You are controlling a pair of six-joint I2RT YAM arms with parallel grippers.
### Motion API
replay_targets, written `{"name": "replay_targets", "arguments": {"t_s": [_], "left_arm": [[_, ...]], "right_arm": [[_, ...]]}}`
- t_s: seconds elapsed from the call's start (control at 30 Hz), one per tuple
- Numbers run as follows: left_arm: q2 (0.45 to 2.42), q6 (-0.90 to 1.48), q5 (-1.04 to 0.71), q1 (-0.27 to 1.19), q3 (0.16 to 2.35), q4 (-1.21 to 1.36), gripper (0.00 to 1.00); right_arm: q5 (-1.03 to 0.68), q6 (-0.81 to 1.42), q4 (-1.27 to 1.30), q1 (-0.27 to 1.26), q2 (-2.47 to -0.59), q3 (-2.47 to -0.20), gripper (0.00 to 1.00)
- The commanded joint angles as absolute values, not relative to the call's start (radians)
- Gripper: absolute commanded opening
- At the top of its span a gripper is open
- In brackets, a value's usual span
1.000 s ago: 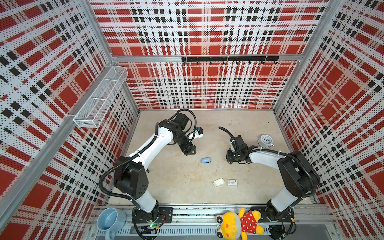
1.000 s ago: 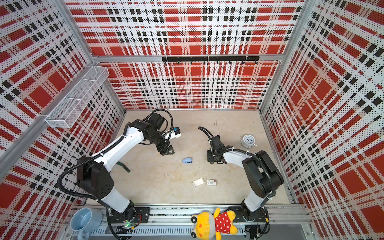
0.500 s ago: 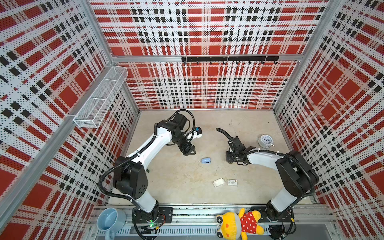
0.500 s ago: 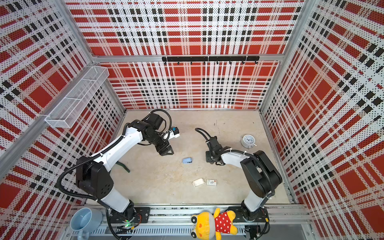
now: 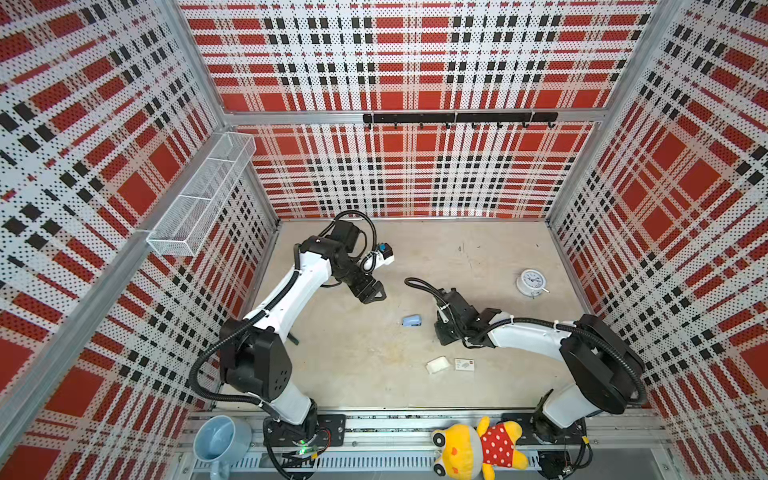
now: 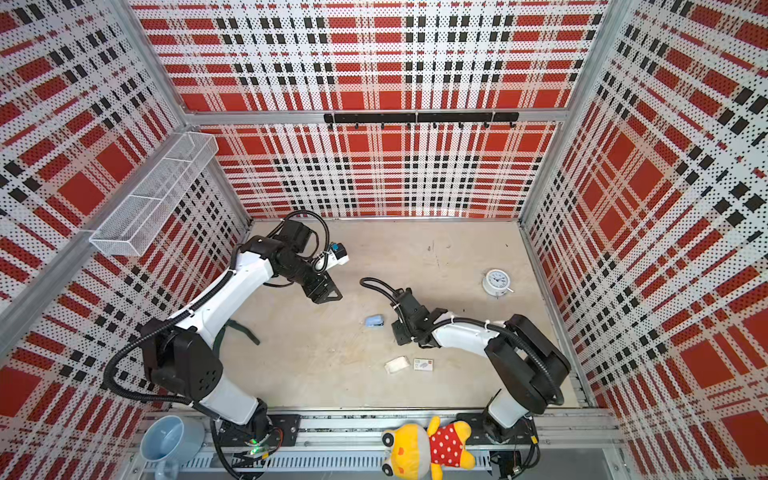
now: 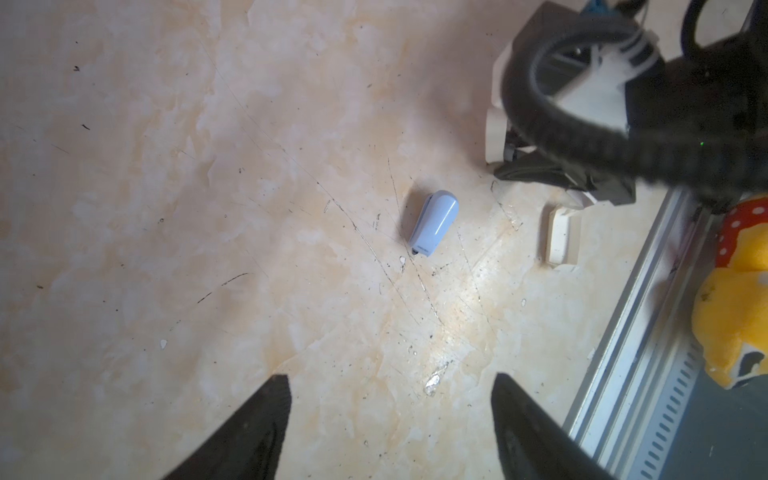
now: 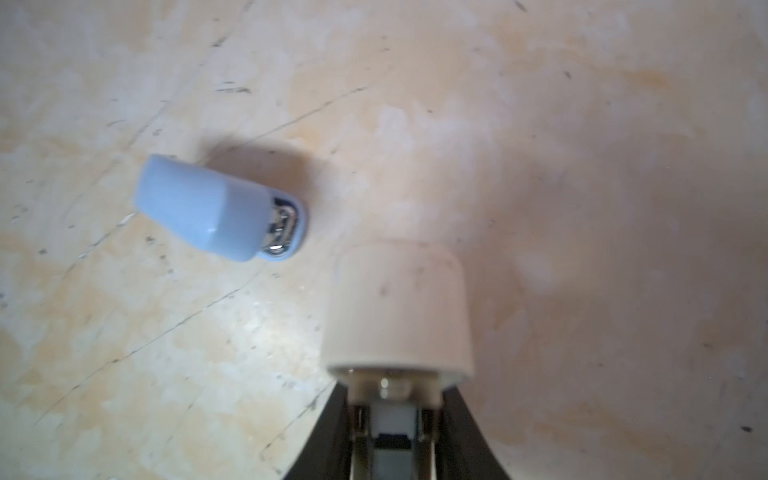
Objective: Load the staples into the stapler
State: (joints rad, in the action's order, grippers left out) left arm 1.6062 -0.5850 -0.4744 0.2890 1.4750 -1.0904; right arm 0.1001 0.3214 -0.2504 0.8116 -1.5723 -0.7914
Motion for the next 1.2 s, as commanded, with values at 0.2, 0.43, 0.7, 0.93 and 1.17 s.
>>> {"name": "replay_targets", "arguments": {"t_s": [0.2,0.43,0.7,0.93,1.17], "left_arm": [[1.562,-0.544,-0.609,0.147,1.498,-1.091,0.78],[1.513,-0.543,-0.659,0.032,1.475,-1.092,0.78],[1.503,-0.541,-0.675,-0.01,1.453,-1.08,0.78],[1.502,-0.531,-0.672,-0.016,1.421,-1.054,0.78],[1.506,-0.537,-0.684,-0.015,1.417,-1.052,0.78]], "right_arm": [[0.122,0.23,-0.235,0.919,-1.639,-0.89,0.26],[0.115,0.186,-0.255,0.989,-1.722,-0.969,0.26],[0.109,0.163,-0.257,1.035,-1.807,-1.024,0.27],[0.133,0.133,-0.294,1.061,-1.873,-1.079,0.33],[0.155,0.149,-0.309,1.065,-1.843,-1.074,0.4]]}}
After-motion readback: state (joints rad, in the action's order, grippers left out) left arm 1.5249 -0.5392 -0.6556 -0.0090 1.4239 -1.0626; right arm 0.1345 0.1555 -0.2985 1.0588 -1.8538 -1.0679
